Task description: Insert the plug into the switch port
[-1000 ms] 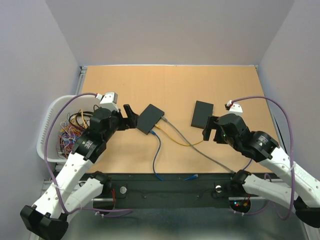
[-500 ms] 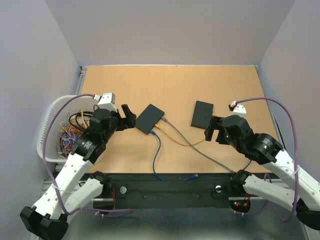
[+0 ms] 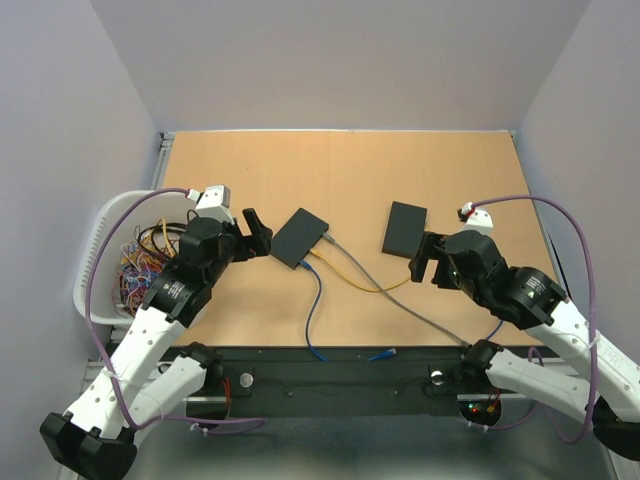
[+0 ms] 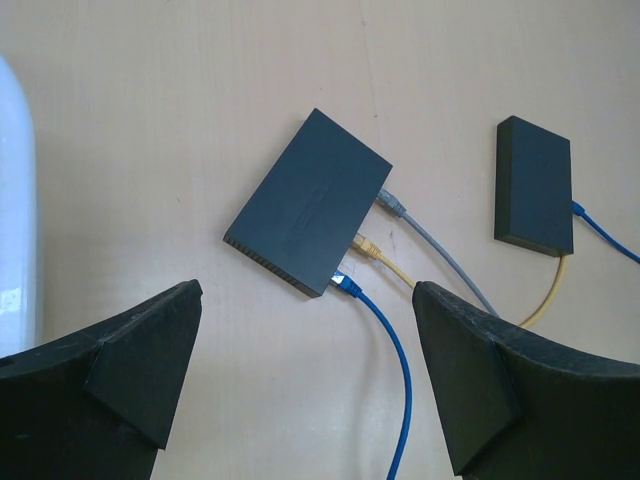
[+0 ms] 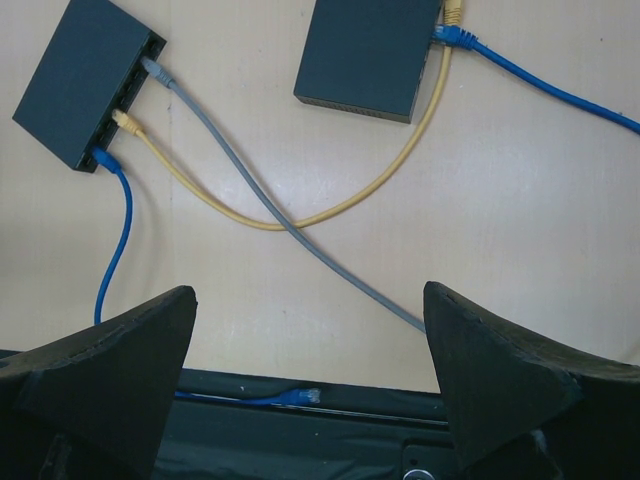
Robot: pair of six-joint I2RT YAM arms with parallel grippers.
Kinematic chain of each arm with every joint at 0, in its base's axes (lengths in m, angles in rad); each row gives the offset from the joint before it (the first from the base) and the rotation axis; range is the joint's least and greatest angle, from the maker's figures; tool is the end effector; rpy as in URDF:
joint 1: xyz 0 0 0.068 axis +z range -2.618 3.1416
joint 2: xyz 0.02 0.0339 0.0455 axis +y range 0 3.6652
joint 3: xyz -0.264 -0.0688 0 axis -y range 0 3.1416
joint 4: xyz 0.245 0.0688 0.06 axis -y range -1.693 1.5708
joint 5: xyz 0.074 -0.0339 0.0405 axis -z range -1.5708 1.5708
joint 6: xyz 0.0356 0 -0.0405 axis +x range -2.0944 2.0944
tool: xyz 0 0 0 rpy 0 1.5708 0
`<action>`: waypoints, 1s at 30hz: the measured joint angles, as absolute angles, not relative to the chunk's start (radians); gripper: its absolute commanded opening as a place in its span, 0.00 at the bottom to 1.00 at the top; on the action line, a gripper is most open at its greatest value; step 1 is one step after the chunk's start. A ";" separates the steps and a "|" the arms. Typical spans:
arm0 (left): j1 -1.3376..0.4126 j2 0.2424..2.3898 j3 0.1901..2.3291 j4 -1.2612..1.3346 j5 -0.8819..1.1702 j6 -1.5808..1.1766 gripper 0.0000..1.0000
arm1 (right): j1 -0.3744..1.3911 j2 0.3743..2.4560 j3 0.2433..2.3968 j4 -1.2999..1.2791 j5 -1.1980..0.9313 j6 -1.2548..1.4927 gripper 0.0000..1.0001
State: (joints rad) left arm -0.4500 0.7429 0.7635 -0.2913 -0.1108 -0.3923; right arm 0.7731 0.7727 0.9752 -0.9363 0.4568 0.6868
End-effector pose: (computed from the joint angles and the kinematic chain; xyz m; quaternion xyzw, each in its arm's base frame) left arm 0.1590 -0.0724 0.3279 -0.0106 0.7955 -0.2068 0.5695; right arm 0.1094 0.0848 0.3349 0.0535 0.8931 0.1098 0.4329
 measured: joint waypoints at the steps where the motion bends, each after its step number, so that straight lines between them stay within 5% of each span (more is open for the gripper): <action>1: -0.450 0.743 0.764 -0.291 -0.110 -0.392 0.99 | 0.773 0.773 0.975 -0.936 0.457 0.687 1.00; 14: -0.450 0.699 0.709 -0.224 -0.202 -0.403 0.99 | 0.773 0.775 0.975 -0.936 0.456 0.688 1.00; 22: -0.452 0.459 0.310 0.169 -0.369 -0.388 0.99 | 0.773 0.780 0.975 -0.935 0.455 0.685 1.00; 30: -0.452 0.539 0.140 0.608 -0.542 -0.251 0.99 | 0.773 0.779 0.975 -0.934 0.442 0.677 1.00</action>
